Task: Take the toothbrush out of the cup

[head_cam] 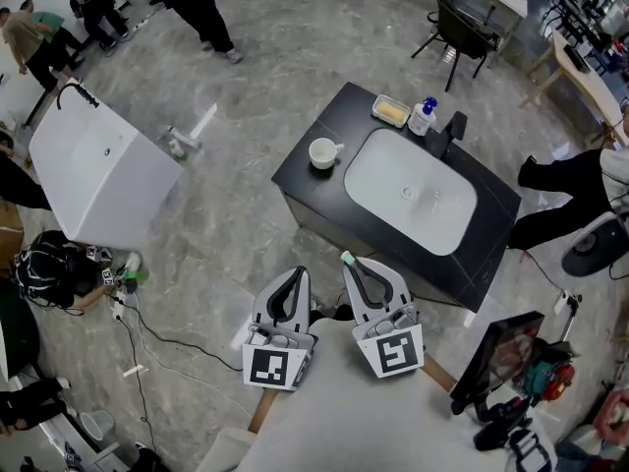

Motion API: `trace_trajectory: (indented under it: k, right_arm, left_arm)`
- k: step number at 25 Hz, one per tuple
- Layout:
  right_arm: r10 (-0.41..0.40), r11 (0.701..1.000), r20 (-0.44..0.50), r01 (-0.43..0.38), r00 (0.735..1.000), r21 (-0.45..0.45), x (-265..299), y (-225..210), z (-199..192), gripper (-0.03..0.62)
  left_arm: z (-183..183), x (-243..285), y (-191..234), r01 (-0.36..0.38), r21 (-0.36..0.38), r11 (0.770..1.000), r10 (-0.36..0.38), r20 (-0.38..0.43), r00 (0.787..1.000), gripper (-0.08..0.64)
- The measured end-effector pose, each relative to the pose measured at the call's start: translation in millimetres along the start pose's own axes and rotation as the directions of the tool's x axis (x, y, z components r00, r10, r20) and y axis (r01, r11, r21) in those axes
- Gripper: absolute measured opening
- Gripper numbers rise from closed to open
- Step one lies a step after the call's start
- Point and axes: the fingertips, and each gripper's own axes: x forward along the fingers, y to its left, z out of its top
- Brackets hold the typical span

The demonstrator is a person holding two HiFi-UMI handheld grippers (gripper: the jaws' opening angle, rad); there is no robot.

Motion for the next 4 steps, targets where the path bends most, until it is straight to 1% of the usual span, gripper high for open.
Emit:
trace_trajectory:
  k: [4]
  right_arm:
    - [-0.032,0.998,0.062,0.028,0.998,0.062,-0.5,-3.7,8.7,0.034]
  left_arm:
    - [1.9,-2.4,0.0,-0.001,-0.004,1.000,0.001,0.001,1.000,0.005]
